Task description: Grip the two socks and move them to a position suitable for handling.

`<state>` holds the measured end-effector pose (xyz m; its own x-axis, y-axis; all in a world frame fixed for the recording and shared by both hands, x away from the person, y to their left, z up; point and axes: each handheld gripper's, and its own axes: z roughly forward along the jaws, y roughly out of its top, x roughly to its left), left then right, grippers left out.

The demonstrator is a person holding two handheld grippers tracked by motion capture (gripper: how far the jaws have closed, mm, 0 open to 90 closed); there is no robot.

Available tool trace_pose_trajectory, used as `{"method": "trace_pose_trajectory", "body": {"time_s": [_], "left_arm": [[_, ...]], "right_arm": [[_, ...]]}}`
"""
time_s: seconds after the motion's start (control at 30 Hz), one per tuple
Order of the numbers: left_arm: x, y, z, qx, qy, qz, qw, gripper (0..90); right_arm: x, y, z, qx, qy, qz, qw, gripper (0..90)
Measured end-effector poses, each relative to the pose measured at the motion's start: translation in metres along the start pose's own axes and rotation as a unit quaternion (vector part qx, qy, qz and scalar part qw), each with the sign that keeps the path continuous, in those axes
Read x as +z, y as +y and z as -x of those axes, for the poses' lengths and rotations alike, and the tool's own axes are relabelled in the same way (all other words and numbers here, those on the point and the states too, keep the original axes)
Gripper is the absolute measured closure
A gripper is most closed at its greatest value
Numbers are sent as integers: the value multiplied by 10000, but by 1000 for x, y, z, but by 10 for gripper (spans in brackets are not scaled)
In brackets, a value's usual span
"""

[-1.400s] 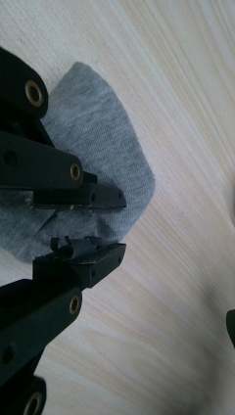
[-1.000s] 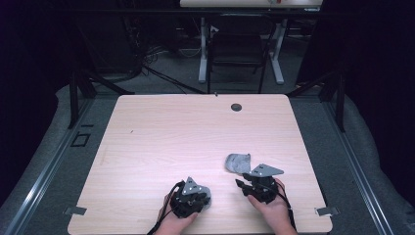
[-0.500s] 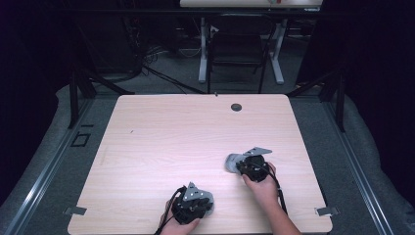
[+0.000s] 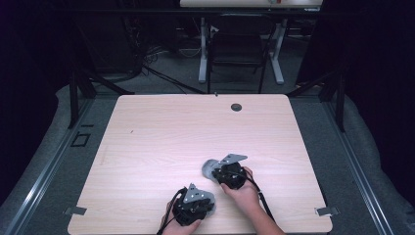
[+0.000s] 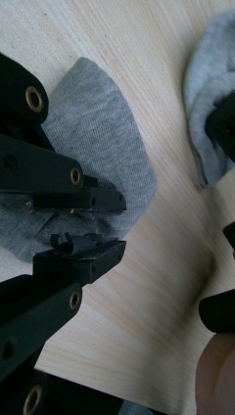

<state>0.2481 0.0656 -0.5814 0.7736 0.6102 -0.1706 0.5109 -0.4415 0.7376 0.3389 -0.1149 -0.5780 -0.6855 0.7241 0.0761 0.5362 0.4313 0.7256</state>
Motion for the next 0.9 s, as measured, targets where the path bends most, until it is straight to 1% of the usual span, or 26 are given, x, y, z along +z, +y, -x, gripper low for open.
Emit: {"method": "trace_pose_trajectory", "body": {"time_s": [0.03, 0.1, 0.13, 0.27, 0.33, 0.4, 0.53, 0.6, 0.63, 0.77, 0.83, 0.9], "left_arm": [[0, 0, 0, -1, -10, 3, 10000, 756], [0, 0, 0, -31, -14, 9, 10000, 756], [0, 0, 0, -3, -10, 4, 10000, 756], [0, 0, 0, -10, -19, 1, 10000, 756], [0, 0, -1, -7, -22, -3, 10000, 759], [0, 0, -1, 8, -16, -7, 10000, 768], [0, 0, -2, 6, 21, -8, 10000, 825], [0, 0, -3, 13, 36, -16, 10000, 847], [0, 1, -3, 12, 43, -12, 10000, 857], [0, 1, -4, 48, 51, -20, 10000, 891], [0, 2, -5, 68, 56, -8, 10000, 897], [-1, 2, -5, 19, 53, 57, 10000, 900]], "right_arm": [[1, 1, -3, -61, 30, -14, 10000, 796], [4, 3, -7, -88, 102, -12, 9999, 795], [5, 4, -9, -104, 137, -7, 9999, 795], [7, 6, -16, -194, 265, -63, 9994, 793], [7, 6, -18, -258, 256, -84, 9993, 776], [4, 6, -19, -242, 243, -9, 9994, 742], [-16, 5, -19, -299, 103, 198, 9993, 718], [-29, 4, -18, -335, 60, 232, 9991, 709], [-37, 3, -18, -311, 25, 289, 9991, 706], [-66, -6, -18, -179, 37, 518, 9985, 699], [-79, -10, -18, -49, 98, 609, 9981, 695], [-89, -14, -20, 39, 177, 686, 9975, 690]]}}
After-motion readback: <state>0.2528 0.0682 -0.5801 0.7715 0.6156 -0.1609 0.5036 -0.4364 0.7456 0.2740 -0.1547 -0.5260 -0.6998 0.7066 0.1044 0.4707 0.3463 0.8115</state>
